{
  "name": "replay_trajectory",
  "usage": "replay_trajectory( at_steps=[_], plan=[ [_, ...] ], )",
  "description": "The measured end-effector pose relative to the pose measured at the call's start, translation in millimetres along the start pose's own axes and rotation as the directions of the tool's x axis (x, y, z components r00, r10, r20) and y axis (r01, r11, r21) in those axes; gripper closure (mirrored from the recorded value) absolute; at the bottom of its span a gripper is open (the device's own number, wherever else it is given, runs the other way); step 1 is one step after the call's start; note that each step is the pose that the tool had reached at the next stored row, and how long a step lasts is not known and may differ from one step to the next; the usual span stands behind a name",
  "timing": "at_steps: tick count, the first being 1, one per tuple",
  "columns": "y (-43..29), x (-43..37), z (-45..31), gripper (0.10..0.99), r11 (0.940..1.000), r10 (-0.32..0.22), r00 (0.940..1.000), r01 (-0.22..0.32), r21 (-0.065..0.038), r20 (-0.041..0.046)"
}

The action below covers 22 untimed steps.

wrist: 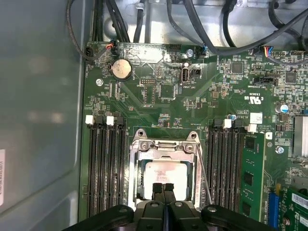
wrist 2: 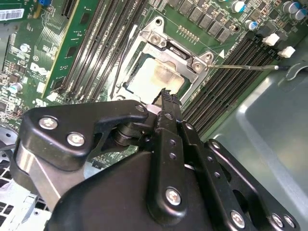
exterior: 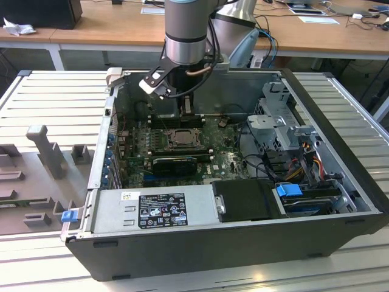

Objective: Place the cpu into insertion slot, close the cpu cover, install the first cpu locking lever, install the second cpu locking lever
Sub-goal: 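Install the first cpu locking lever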

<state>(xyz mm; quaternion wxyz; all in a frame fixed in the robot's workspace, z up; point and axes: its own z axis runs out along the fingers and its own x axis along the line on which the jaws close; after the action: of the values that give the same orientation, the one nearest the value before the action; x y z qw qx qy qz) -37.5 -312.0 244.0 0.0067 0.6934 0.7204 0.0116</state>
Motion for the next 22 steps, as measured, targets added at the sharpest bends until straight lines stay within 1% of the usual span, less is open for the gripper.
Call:
replay_trajectory(
  at_steps=[4, 7, 11, 14, 18, 20, 22],
  plan=[
    [0.1, 0.0, -6.2, 0.98, 1.0, 0.0, 1.0, 0.0, 0.0, 0.0001],
    [0.4, 0.1, -16.4, 0.98, 1.0, 0.0, 1.0, 0.0, 0.0, 0.0004],
    [0.5, 0.1, -21.0, 0.98, 1.0, 0.0, 1.0, 0.0, 0.0, 0.0012],
    [0.7, 0.2, -26.4, 0.98, 1.0, 0.0, 1.0, 0.0, 0.0, 0.0013],
    [0.8, 0.2, -31.9, 0.98, 1.0, 0.0, 1.0, 0.0, 0.0, 0.0014],
    [0.8, 0.2, -32.0, 0.98, 1.0, -0.004, 1.0, 0.004, 0.0, 0.0011],
    [0.8, 0.2, -32.1, 0.98, 0.9997, -0.026, 0.9997, 0.026, 0.0, 0.0007]
  ],
)
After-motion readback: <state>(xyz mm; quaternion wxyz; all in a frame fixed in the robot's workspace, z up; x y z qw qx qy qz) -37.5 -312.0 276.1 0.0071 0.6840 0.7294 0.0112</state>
